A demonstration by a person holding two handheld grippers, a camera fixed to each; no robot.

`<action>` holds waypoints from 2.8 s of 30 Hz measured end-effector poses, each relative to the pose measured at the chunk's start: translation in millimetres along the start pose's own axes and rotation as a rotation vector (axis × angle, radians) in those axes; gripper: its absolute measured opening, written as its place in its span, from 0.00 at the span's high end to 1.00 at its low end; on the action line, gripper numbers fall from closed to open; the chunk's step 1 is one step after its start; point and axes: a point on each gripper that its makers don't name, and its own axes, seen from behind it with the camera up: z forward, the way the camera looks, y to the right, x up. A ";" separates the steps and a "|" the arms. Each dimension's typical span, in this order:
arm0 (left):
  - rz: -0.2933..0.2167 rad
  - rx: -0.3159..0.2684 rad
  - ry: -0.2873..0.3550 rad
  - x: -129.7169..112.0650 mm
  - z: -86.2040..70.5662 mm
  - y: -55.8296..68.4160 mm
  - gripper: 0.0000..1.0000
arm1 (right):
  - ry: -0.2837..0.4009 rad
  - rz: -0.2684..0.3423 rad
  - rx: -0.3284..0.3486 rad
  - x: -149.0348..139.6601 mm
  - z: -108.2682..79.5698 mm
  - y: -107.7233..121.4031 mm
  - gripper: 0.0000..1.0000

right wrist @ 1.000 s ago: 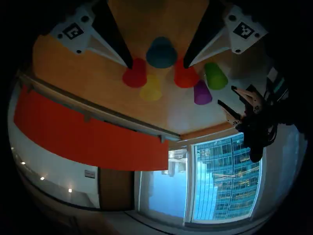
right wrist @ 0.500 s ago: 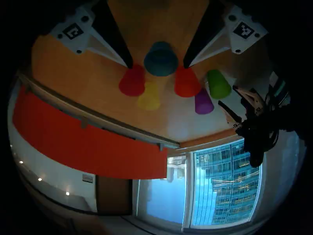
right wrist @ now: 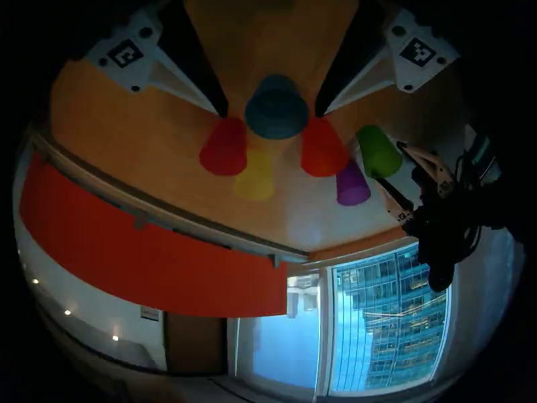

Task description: Pour water

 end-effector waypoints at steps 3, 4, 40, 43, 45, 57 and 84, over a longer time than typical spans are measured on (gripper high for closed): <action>0.005 -0.002 -0.003 0.9 4.2 -0.1 0.03 | -0.004 -0.003 0.000 -1.1 2.6 0.2 0.00; 0.005 -0.003 -0.004 1.1 5.5 0.0 0.03 | -0.005 -0.004 0.001 -1.5 3.4 0.1 0.00; 0.031 0.015 -0.027 3.4 23.8 -1.2 0.12 | -0.052 -0.014 0.019 -21.4 25.2 -4.8 0.00; 0.027 0.013 -0.024 4.3 23.2 -0.7 0.12 | -0.065 -0.017 0.020 -26.7 29.6 -5.2 0.00; 0.024 0.010 -0.020 5.5 22.9 -0.2 0.12 | -0.073 -0.020 0.019 -30.4 32.4 -5.0 0.00; 0.021 0.000 -0.015 8.7 22.7 2.1 0.12 | -0.100 -0.015 0.020 -42.1 60.1 -5.8 0.00; -0.021 0.020 0.027 17.4 5.8 3.6 0.12 | -0.016 0.052 0.016 -22.7 57.0 -9.8 0.10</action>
